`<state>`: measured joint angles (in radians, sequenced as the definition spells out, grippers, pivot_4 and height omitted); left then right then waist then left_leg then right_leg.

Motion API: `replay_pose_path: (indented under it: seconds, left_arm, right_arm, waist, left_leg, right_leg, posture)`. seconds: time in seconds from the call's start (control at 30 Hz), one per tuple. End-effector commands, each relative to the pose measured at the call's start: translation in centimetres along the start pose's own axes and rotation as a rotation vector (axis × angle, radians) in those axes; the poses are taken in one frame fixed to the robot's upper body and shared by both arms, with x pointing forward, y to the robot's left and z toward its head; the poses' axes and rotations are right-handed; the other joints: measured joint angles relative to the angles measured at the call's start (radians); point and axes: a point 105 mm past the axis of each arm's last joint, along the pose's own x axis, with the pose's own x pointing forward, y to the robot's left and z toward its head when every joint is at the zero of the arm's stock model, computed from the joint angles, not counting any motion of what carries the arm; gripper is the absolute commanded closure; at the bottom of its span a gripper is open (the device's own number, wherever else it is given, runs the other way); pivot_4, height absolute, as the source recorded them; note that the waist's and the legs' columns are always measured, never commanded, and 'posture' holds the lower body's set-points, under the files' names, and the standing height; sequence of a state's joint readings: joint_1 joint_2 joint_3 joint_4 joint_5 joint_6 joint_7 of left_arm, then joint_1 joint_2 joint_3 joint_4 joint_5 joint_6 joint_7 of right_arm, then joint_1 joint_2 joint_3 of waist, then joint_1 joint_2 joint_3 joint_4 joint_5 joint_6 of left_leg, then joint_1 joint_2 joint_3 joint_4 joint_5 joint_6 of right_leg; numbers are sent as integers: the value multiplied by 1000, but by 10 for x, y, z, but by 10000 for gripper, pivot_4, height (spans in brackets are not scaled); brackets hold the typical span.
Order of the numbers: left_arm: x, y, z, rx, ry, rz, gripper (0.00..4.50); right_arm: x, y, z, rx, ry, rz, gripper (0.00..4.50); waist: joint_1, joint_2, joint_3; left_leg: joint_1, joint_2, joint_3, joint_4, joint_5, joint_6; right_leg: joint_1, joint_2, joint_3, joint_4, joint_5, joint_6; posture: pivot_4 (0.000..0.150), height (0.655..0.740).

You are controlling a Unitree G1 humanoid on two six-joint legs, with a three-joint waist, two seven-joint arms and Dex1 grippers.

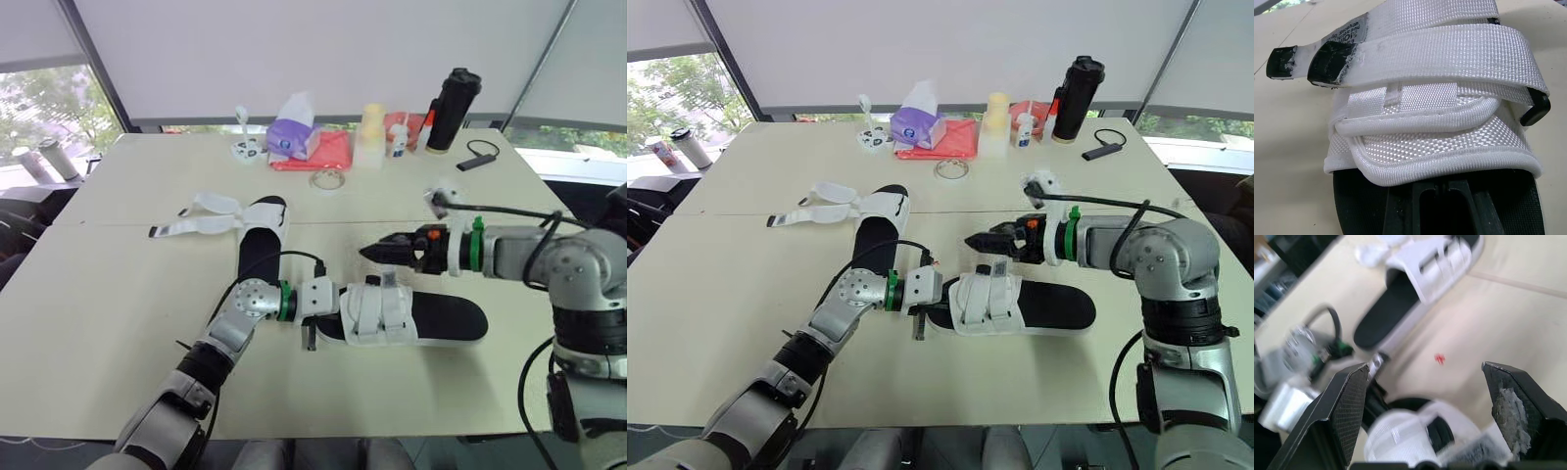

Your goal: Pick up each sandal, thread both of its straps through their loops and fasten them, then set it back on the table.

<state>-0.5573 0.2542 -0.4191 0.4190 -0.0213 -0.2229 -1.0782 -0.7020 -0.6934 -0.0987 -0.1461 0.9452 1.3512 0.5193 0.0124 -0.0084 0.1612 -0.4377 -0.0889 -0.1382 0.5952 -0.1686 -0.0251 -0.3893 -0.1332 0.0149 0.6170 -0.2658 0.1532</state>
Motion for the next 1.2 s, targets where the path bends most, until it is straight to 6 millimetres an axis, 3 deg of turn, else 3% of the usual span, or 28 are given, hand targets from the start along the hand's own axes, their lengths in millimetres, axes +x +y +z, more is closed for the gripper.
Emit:
replay_pose_path:
  seconds: [0.03,0.4,0.6,0.7,0.87,1.07,1.2]
  left_arm:
    - [-4,-22,-40,-98,148,-59,45000]
    - [-6,-22,-41,-97,154,-57,45000]
    - [-7,-22,-41,-98,155,-54,45000]
    - [-7,-22,-41,-97,155,-52,45000]
    - [-6,-22,-41,-97,154,-51,45000]
    - [-6,-22,-41,-98,153,-51,45000]
    - [-6,-26,-43,-104,158,-64,45000]
  right_arm:
    - [-3,0,-3,-35,22,-12,5539]
    - [10,1,-40,-117,169,-6,5539]
    - [14,7,-47,-148,197,28,5539]
    - [15,9,-45,-152,187,41,17817]
    - [14,12,-41,-151,168,52,42993]
    - [12,16,-36,-157,144,74,44158]
    - [4,38,-18,-198,59,190,44158]
  waist:
    - [0,0,0]
    - [-1,0,0]
    - [-1,0,0]
    - [0,0,0]
    - [0,0,0]
    - [0,0,0]
    - [0,0,0]
  left_leg:
    - [0,0,0,0,0,0]
    - [0,0,0,0,0,0]
    - [0,0,0,0,0,0]
    - [0,0,0,0,0,0]
    - [0,0,0,0,0,0]
    - [0,0,0,0,0,0]
    - [0,0,0,0,0,0]
  right_leg:
    - [0,0,0,0,0,0]
    - [0,0,0,0,0,0]
    - [0,0,0,0,0,0]
    - [0,0,0,0,0,0]
    - [0,0,0,0,0,0]
    - [0,0,0,0,0,0]
    - [1,0,0,0,0,0]
  posture:
    - [1500,7296]
    - [1500,7296]
    - [1500,7296]
    - [1500,7296]
    - [1500,7296]
    - [1500,7296]
    - [1500,7296]
